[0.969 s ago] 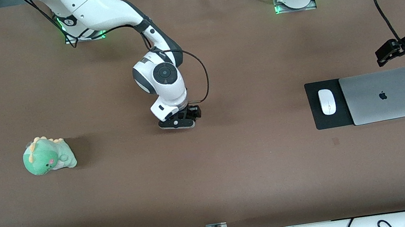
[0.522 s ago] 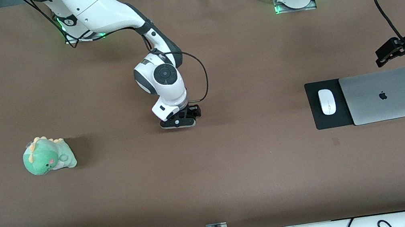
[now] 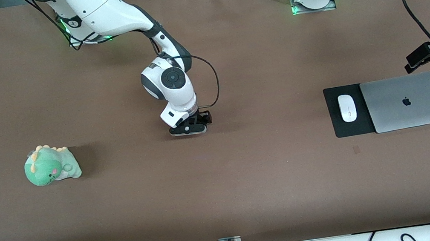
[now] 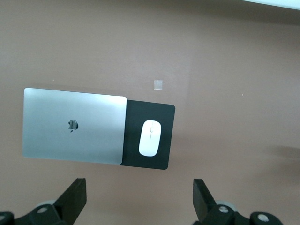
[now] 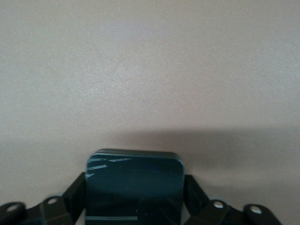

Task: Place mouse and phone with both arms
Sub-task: 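Carry the black phone toward the green plush toy with the right gripper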

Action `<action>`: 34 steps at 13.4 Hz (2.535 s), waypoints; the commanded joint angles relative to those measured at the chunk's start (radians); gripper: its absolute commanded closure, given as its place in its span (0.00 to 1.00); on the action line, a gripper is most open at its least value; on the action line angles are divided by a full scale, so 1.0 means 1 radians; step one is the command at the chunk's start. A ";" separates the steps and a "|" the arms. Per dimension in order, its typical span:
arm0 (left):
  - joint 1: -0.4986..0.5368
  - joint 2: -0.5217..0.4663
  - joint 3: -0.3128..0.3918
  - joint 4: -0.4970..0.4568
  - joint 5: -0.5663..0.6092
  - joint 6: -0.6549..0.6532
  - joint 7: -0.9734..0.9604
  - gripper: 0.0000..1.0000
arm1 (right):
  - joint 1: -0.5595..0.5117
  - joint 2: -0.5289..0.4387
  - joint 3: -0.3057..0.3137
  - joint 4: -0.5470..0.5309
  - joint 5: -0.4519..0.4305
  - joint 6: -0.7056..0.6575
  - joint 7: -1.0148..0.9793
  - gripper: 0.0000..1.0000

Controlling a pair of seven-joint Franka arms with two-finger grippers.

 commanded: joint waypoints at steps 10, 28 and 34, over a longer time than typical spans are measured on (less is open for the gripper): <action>0.006 0.015 -0.014 0.035 -0.023 -0.022 0.018 0.00 | -0.145 -0.062 -0.012 0.086 0.004 -0.313 -0.322 1.00; 0.003 0.015 -0.016 0.035 -0.021 -0.021 0.018 0.00 | -0.508 -0.260 -0.013 -0.500 0.008 0.306 -0.640 0.10; 0.002 0.015 -0.016 0.036 -0.021 -0.019 0.018 0.00 | -0.507 -0.332 -0.004 -0.395 0.019 0.089 -0.637 0.00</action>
